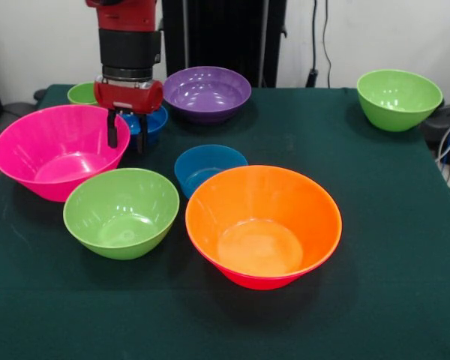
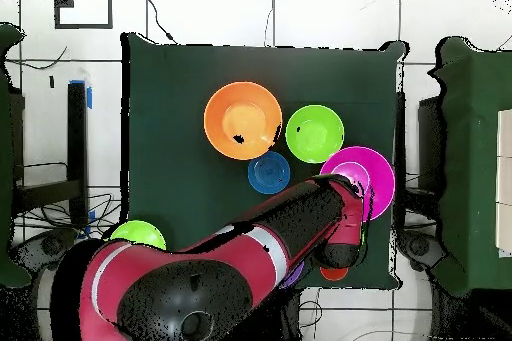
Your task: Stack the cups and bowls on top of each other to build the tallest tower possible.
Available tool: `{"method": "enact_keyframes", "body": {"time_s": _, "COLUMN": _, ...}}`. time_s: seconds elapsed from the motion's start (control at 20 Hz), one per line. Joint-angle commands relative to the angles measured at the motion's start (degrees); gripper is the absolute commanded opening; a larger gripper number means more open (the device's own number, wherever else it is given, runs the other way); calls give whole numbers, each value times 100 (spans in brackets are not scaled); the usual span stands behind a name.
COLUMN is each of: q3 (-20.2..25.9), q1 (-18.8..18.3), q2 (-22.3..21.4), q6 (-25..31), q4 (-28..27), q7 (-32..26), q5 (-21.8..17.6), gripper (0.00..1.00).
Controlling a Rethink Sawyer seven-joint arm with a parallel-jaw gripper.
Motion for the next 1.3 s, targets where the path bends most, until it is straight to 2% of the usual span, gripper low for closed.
{"method": "enact_keyframes", "body": {"time_s": 0.05, "q3": 952, "q1": -125, "q2": 334, "q6": 455, "q4": -137, "q7": -13, "q5": 127, "gripper": 100}}
{"method": "enact_keyframes", "body": {"time_s": 0.7, "q3": 1053, "q1": -206, "q2": 399, "q6": 544, "q4": -162, "q7": -207, "q5": 277, "gripper": 100}}
{"method": "enact_keyframes", "body": {"time_s": 0.75, "q3": 1061, "q1": -237, "q2": 377, "q6": 557, "q4": -134, "q7": -379, "q5": 383, "gripper": 0}}
{"method": "enact_keyframes", "body": {"time_s": 0.9, "q3": 1038, "q1": -447, "q2": 286, "q6": 485, "q4": 111, "q7": -1363, "q5": 1456, "gripper": 0}}
{"method": "enact_keyframes", "body": {"time_s": 0.95, "q3": 1038, "q1": -391, "q2": 297, "q6": 524, "q4": 81, "q7": -1207, "q5": 1265, "gripper": 0}}
{"method": "enact_keyframes", "body": {"time_s": 1.0, "q3": 1040, "q1": -261, "q2": 320, "q6": 599, "q4": 8, "q7": -670, "q5": 793, "gripper": 0}}
{"method": "enact_keyframes", "body": {"time_s": 1.05, "q3": 1023, "q1": -260, "q2": 309, "q6": 595, "q4": 16, "q7": -758, "q5": 851, "gripper": 0}}
{"method": "enact_keyframes", "body": {"time_s": 1.1, "q3": 1017, "q1": -204, "q2": 309, "q6": 606, "q4": -30, "q7": -484, "q5": 635, "gripper": 0}}
{"method": "enact_keyframes", "body": {"time_s": 1.3, "q3": 1015, "q1": -146, "q2": 296, "q6": 612, "q4": -81, "q7": -231, "q5": 426, "gripper": 0}}
